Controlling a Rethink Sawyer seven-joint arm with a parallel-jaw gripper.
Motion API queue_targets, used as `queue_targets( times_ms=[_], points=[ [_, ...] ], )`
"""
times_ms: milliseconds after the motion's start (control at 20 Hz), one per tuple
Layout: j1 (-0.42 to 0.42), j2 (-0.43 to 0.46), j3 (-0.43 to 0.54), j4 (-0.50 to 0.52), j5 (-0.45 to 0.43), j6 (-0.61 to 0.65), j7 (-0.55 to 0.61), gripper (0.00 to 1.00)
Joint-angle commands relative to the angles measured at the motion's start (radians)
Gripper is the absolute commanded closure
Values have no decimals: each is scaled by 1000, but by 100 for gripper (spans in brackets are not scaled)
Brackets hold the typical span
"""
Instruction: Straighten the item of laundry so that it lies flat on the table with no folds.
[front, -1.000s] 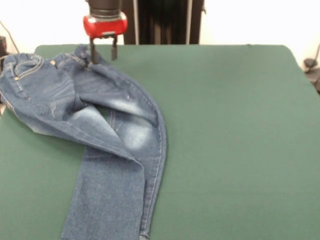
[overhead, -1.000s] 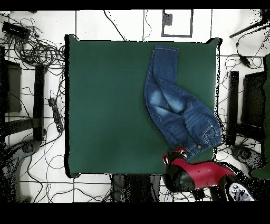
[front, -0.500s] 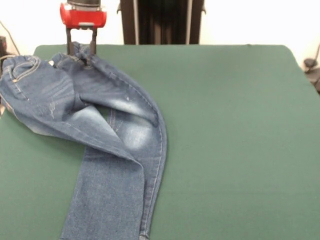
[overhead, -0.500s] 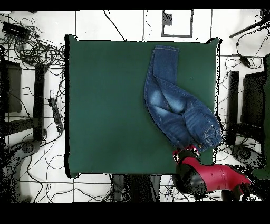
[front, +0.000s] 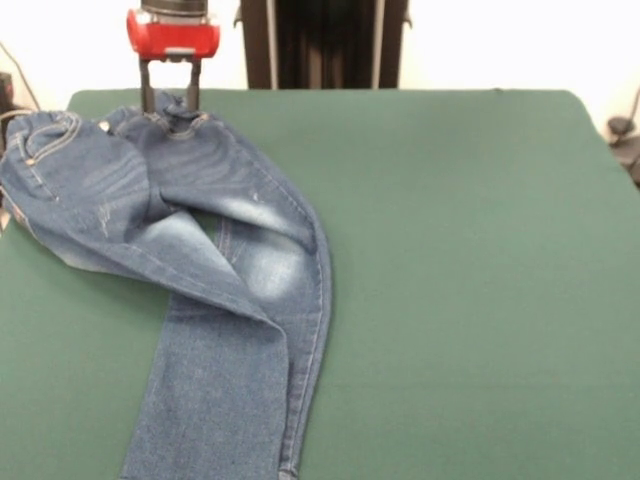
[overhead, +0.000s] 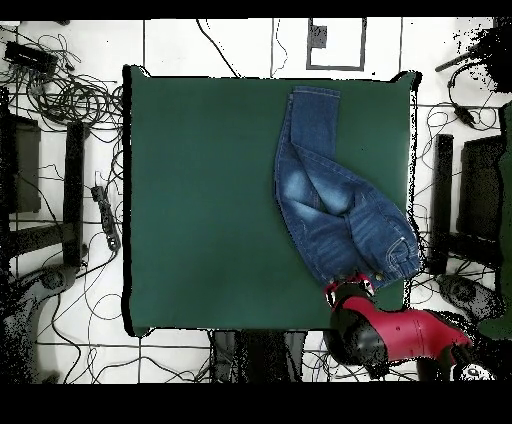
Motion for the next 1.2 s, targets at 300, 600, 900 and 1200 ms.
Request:
queue_targets(
  times_ms=[300, 600, 900, 1200],
  points=[
    [2, 109, 127, -26, 88, 136, 77, 0],
    [-6, 122, 137, -18, 140, 217, 50, 0],
    [10, 124, 120, -20, 148, 229, 45, 0],
    [13, 131, 116, -23, 131, 214, 55, 0]
  ],
)
